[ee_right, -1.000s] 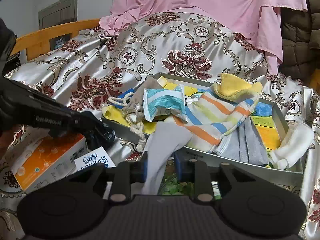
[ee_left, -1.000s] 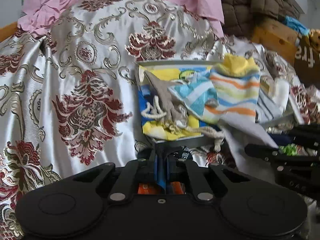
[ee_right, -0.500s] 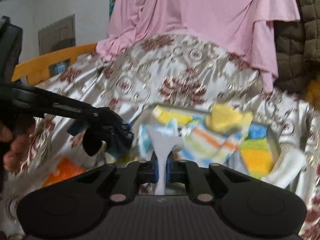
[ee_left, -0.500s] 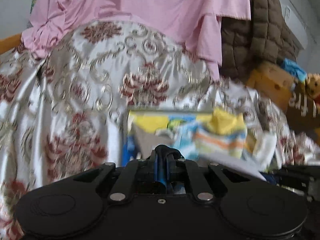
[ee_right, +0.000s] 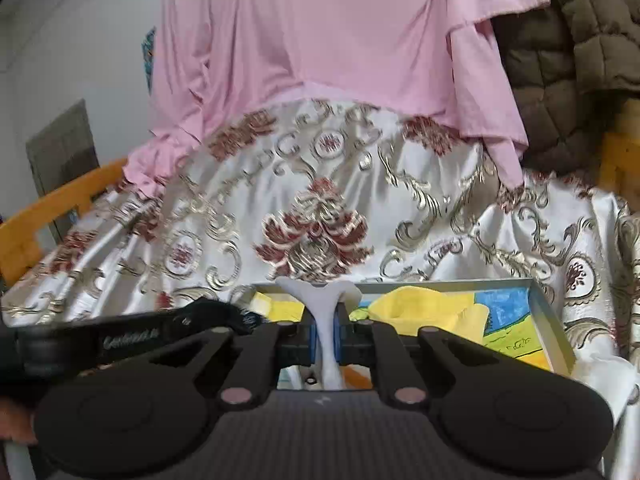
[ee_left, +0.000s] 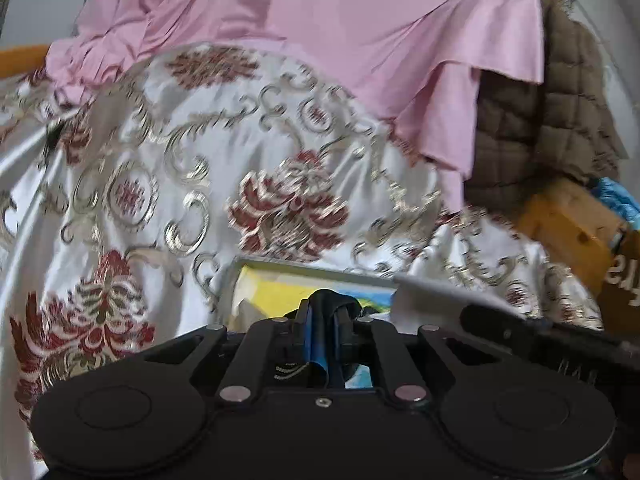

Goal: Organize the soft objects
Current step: 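Carry the blue and grey cloths with both tools over the tray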

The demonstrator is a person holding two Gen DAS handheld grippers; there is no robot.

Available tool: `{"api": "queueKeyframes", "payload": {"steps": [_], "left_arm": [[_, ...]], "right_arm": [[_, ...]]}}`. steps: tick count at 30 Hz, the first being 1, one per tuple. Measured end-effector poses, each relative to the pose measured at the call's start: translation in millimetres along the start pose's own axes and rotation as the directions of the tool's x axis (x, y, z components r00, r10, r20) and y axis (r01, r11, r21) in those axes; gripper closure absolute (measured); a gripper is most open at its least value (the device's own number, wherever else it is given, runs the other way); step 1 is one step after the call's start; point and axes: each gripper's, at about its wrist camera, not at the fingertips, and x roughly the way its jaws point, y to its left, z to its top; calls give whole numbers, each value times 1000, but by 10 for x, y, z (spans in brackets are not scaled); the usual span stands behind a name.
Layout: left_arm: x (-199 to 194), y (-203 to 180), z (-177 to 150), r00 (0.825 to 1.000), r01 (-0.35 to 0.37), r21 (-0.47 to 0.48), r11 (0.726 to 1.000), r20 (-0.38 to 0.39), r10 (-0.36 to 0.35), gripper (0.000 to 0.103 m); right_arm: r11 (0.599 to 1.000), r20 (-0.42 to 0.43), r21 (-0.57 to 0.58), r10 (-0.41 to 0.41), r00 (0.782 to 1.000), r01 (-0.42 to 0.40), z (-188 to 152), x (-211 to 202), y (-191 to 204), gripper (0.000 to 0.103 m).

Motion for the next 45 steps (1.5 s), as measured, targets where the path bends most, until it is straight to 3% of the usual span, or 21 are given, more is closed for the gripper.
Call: {"api": "queueKeyframes", "payload": {"steps": [14,17,21,26,33,41,45], "left_arm": [[273,230,-114,998,-7,-92,996,-69,1,94],[324,242,-108,998,8,-118,993,-59,-15,94],[423,233,-86,997,38,-145,989,-59,-47,87],[565,209,-58,993,69,-120,990,-83,-79,86],[681,76,-83,986,114,-104,988,-107,-125,85],[687,6,-152,986,113,-83,990,-113,-122,77],[643,-8,-160,989,99,-101,990,-101,-110,61]], "right_arm": [[978,-115,185,-73,991,93,63,437,-335,94],[980,-116,159,-99,988,117,108,478,-331,94],[978,-122,115,-160,980,174,181,572,-337,94],[963,-133,68,-250,959,261,211,671,-448,93],[953,-167,40,-289,943,299,119,685,-525,92],[960,-159,2,-277,948,281,112,648,-424,76],[963,-161,-13,-267,950,269,110,584,-394,59]]}}
